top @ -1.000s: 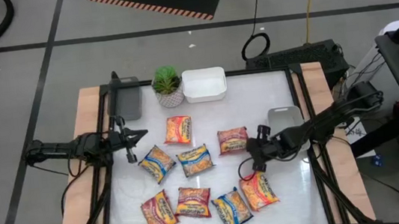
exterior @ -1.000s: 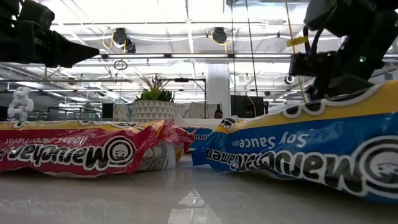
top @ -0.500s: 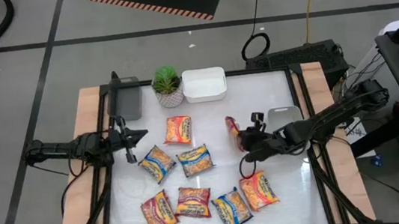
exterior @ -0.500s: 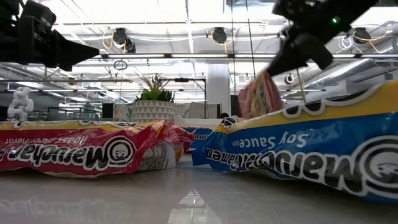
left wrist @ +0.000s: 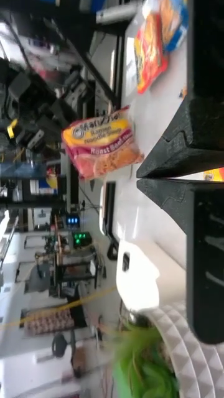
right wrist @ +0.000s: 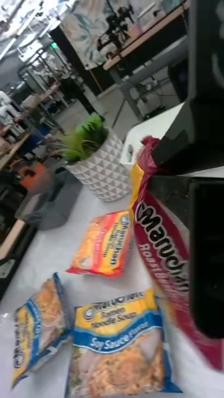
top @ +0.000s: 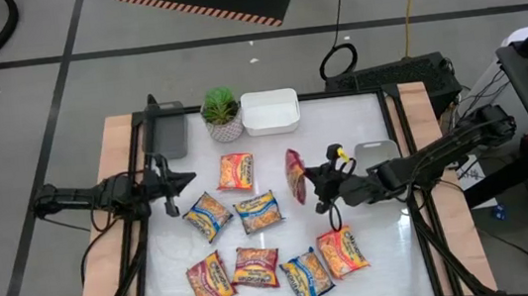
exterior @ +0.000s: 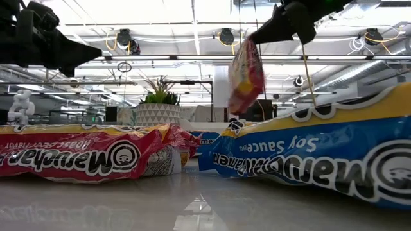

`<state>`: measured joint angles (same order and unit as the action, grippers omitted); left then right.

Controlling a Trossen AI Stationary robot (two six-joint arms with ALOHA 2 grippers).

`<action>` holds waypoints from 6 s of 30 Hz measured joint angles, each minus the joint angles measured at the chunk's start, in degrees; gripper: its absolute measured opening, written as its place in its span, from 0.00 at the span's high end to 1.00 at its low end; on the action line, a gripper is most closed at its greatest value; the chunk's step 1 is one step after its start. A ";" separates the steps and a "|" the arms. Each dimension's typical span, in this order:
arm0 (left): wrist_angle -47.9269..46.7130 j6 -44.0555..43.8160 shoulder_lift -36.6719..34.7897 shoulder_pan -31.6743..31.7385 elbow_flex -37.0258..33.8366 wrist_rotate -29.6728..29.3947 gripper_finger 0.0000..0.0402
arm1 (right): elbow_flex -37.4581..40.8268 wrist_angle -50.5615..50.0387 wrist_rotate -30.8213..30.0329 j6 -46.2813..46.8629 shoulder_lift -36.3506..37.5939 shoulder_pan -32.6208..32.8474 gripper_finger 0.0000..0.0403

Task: Sort Maruchan noodles
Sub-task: Put the top red noodle pack into the white bin

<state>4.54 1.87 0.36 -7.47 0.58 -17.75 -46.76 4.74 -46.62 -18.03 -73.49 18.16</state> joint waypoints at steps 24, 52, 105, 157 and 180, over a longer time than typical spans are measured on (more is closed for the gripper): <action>26.08 -16.10 23.18 -9.09 0.02 6.39 0.43 | 0.02 24.77 22.93 -17.56 -1.43 0.38 1.00; 51.21 -10.97 77.57 -10.24 25.82 16.85 0.28 | 0.02 39.63 34.70 -16.27 -1.77 3.95 1.00; 52.69 -10.77 97.09 -8.78 44.80 23.80 0.60 | 0.06 33.20 18.31 -9.83 -1.79 7.59 0.94; 32.04 0.91 79.36 -17.86 44.48 -17.61 0.63 | 0.04 24.87 23.00 28.18 -1.96 2.26 0.21; 29.51 0.64 79.30 -18.07 44.48 -15.00 0.62 | 0.04 25.94 28.90 26.83 -3.25 -0.28 0.21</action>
<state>34.04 2.50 79.66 -25.54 45.06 -32.75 -46.72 30.68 -17.72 8.79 -76.74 17.88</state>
